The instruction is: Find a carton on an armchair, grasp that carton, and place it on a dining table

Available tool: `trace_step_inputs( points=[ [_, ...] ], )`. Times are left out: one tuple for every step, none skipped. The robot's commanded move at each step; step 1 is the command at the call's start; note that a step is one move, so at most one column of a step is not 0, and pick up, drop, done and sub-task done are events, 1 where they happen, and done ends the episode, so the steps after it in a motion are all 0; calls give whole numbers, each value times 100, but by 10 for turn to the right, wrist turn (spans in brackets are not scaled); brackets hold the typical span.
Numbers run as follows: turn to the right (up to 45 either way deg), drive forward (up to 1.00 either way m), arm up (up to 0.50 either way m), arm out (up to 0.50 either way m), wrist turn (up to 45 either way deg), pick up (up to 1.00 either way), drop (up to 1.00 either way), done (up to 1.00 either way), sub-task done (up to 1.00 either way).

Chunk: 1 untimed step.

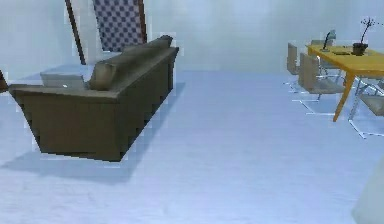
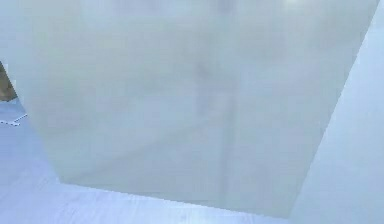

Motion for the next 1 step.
trace_step_inputs(
  points=[
    [30, 0, 0, 0, 0, 0, 0, 0, 0]
  ],
)
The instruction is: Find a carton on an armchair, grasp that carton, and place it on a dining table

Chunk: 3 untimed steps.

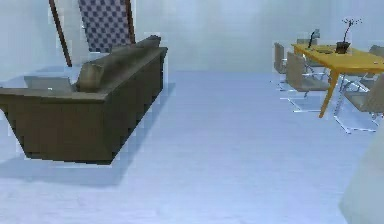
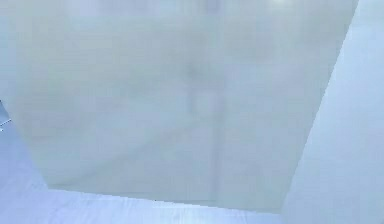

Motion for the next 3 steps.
trace_step_inputs(
  points=[
    [0, 100, 0, 0, 0, 0, 0, 0, 0],
    [0, 100, 0, 0, 0, 0, 0, 0, 0],
    [0, 100, 0, 0, 0, 0, 0, 0, 0]
  ],
)
